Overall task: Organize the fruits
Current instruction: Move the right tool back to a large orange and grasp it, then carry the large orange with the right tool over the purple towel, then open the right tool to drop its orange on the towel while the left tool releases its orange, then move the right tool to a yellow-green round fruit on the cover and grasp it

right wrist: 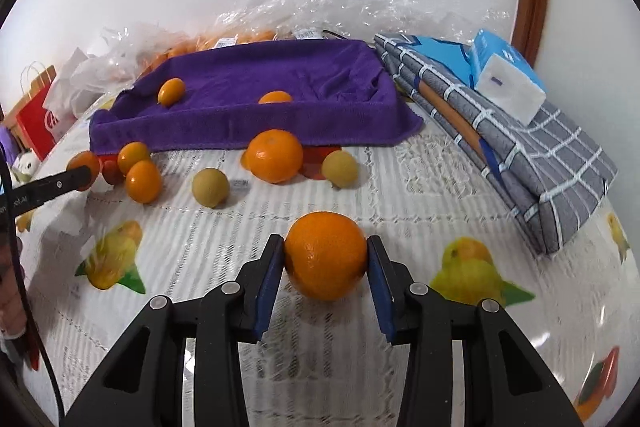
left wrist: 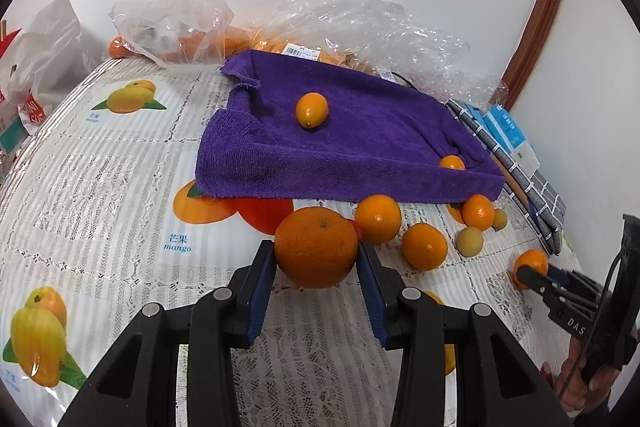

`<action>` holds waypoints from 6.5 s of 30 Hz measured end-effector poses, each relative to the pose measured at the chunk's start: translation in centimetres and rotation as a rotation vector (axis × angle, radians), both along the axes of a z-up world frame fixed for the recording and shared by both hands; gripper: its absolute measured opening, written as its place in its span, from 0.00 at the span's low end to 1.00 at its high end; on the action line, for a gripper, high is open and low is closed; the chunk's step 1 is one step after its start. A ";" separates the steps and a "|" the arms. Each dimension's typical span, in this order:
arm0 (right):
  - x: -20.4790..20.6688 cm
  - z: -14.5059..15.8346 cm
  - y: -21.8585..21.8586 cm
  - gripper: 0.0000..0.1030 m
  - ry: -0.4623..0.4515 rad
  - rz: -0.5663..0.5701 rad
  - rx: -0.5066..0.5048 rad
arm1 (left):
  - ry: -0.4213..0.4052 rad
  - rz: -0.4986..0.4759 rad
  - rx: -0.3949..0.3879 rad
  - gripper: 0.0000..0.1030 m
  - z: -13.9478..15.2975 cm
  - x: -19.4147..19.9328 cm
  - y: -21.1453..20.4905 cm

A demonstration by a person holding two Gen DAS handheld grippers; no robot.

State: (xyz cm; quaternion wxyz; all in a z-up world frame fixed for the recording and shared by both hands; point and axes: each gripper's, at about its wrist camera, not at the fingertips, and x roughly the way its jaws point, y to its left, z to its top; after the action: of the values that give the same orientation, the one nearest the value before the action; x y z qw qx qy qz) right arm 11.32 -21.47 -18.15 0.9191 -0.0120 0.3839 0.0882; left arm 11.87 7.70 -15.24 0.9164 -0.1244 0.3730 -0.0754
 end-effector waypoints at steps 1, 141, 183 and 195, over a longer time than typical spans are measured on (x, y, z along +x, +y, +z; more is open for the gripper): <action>-0.3 0.0 0.1 0.40 -0.003 -0.002 0.002 | -0.003 -0.001 -0.003 0.38 0.0 0.0 0.1; 15.5 3.2 3.9 0.51 -0.110 -0.086 0.057 | -0.082 -0.002 -0.026 0.42 1.7 12.3 -1.0; 3.5 3.5 -1.5 0.51 -0.037 -0.061 0.102 | -0.062 0.097 -0.055 0.49 1.6 0.7 3.7; 3.9 2.4 -0.5 0.50 -0.031 -0.040 0.055 | -0.045 0.071 -0.007 0.49 0.9 0.1 2.6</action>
State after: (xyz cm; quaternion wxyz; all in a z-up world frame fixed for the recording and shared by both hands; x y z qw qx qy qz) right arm 15.24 -21.94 -15.76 0.9266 0.0197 0.3669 0.0804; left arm 11.98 10.30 -14.30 0.9262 -0.1392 0.3473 -0.0470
